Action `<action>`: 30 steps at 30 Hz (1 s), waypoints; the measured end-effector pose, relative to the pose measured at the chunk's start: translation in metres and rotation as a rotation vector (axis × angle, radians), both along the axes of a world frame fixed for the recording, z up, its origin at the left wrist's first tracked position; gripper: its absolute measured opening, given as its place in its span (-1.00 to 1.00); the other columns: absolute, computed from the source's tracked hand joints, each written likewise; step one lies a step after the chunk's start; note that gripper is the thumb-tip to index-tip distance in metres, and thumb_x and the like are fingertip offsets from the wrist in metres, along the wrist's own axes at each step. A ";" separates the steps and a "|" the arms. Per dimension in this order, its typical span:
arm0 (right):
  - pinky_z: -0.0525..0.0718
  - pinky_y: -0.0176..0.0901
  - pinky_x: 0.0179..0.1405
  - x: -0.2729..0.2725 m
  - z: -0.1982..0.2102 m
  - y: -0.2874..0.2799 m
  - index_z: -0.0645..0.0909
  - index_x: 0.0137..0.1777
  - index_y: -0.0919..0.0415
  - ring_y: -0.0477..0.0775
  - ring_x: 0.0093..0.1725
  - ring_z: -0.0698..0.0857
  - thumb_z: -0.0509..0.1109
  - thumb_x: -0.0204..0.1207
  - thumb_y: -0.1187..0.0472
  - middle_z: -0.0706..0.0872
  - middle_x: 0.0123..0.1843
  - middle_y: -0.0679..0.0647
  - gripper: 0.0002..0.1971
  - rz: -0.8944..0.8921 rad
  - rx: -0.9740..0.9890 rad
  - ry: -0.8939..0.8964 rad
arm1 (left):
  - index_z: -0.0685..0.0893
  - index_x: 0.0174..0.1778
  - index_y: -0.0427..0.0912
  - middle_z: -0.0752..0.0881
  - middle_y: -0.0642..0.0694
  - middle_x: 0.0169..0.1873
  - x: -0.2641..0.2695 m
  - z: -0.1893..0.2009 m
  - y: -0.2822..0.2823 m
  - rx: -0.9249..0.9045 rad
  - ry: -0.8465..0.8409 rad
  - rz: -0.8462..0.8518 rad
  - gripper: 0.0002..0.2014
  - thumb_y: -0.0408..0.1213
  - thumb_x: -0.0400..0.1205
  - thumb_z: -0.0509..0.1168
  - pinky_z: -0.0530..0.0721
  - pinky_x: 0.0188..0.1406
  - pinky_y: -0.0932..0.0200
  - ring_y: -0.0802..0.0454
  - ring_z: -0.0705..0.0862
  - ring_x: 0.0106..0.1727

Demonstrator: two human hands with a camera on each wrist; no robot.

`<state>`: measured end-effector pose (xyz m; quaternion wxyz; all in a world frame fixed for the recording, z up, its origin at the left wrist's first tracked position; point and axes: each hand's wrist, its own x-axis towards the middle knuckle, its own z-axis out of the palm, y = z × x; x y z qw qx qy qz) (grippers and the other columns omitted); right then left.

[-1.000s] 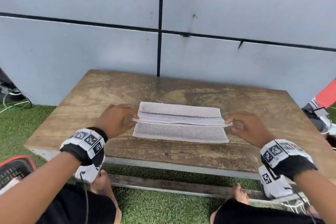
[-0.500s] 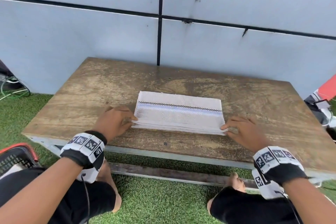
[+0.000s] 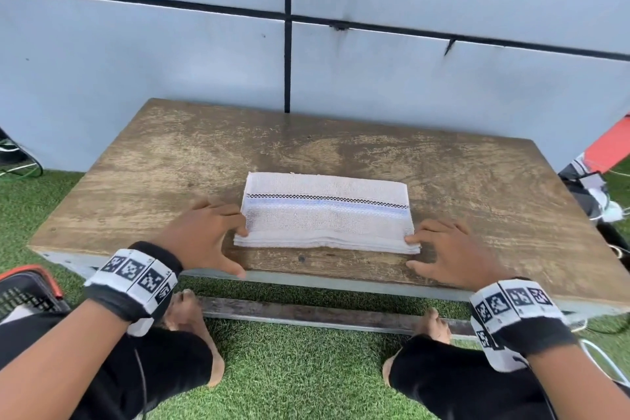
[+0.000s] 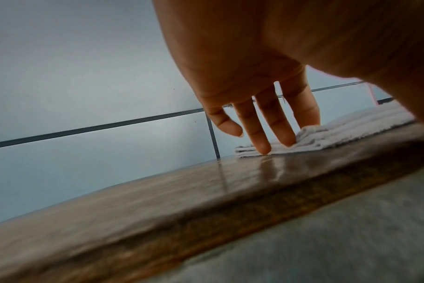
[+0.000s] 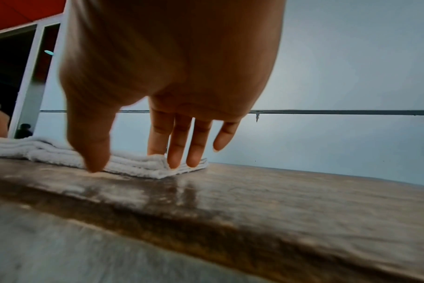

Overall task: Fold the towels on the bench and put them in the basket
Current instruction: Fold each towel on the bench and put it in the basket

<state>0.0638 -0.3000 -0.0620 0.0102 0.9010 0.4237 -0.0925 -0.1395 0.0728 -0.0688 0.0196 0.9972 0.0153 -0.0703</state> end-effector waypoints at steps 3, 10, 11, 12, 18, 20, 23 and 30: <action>0.03 -0.08 0.49 -0.014 0.004 -0.008 0.42 0.41 -0.18 -0.10 0.51 0.23 0.29 0.42 -0.30 0.38 0.43 -0.24 -0.44 0.022 -0.067 0.030 | 0.59 0.09 0.14 0.48 0.26 0.07 -0.008 -0.002 -0.003 -0.050 0.029 -0.017 -0.43 0.40 0.29 0.27 0.20 0.46 0.02 0.25 0.42 0.18; 0.19 0.01 0.54 -0.030 -0.007 -0.021 0.52 0.19 -0.15 -0.18 0.34 0.40 0.26 0.52 -0.13 0.51 0.20 -0.30 -0.73 0.087 -0.002 0.008 | 0.56 -0.22 0.18 0.62 0.24 -0.19 -0.025 -0.012 -0.004 -0.082 -0.113 -0.123 -0.72 0.10 0.31 0.51 0.42 0.03 0.17 0.17 0.65 -0.10; 0.29 0.05 0.47 -0.030 -0.008 -0.023 0.55 0.14 -0.16 -0.20 0.26 0.45 0.25 0.50 -0.14 0.52 0.11 -0.34 -0.75 0.088 0.028 0.032 | 0.58 -0.22 0.19 0.62 0.25 -0.18 -0.026 -0.010 -0.004 -0.107 -0.116 -0.115 -0.75 0.09 0.33 0.50 0.45 0.03 0.16 0.18 0.64 -0.10; 0.36 0.05 0.40 -0.030 -0.009 -0.025 0.57 0.09 -0.18 -0.22 0.18 0.47 0.25 0.46 -0.15 0.52 0.03 -0.39 -0.75 0.082 0.067 0.058 | 0.59 -0.21 0.20 0.62 0.27 -0.16 -0.027 -0.008 -0.003 -0.137 -0.119 -0.096 -0.79 0.09 0.36 0.47 0.48 0.06 0.12 0.20 0.64 -0.08; 0.41 -0.13 0.21 -0.026 0.016 -0.031 0.64 -0.12 -0.21 -0.28 0.12 0.52 0.46 0.36 -0.04 0.62 -0.02 -0.30 -0.89 -0.051 0.420 0.336 | 0.71 -0.10 0.13 0.74 0.25 -0.10 -0.034 0.020 0.000 -0.606 -0.235 0.092 -0.63 0.29 0.37 0.34 0.55 0.15 0.29 0.33 0.65 0.04; 0.38 -0.25 0.16 -0.025 0.033 -0.034 0.64 -0.14 -0.18 -0.25 0.16 0.53 0.45 0.37 -0.13 0.61 0.06 -0.25 -0.88 -0.065 0.465 0.432 | 0.71 -0.14 0.13 0.71 0.31 -0.02 -0.037 0.035 -0.003 -0.666 -0.264 0.144 -0.75 0.18 0.42 0.41 0.48 0.09 0.36 0.36 0.63 0.06; 0.48 -0.23 0.02 -0.021 0.052 -0.038 0.67 -0.18 0.01 0.00 0.07 0.63 0.45 0.35 -0.22 0.65 0.02 -0.02 -0.70 -0.062 0.703 0.624 | 0.69 -0.07 0.15 0.76 0.19 -0.09 -0.042 0.059 -0.005 -0.838 -0.306 0.168 -0.76 0.16 0.45 0.38 0.56 -0.08 0.31 0.24 0.71 -0.05; 0.53 0.13 -0.05 -0.002 0.045 -0.026 0.69 -0.12 -0.09 0.29 -0.11 0.66 0.30 0.42 -0.27 0.73 -0.17 0.09 -0.69 -0.118 0.526 0.620 | 0.71 -0.10 0.07 0.74 0.20 -0.12 -0.023 0.054 -0.001 -0.811 -0.167 0.239 -0.78 0.07 0.49 0.26 0.54 -0.14 0.39 0.31 0.68 -0.11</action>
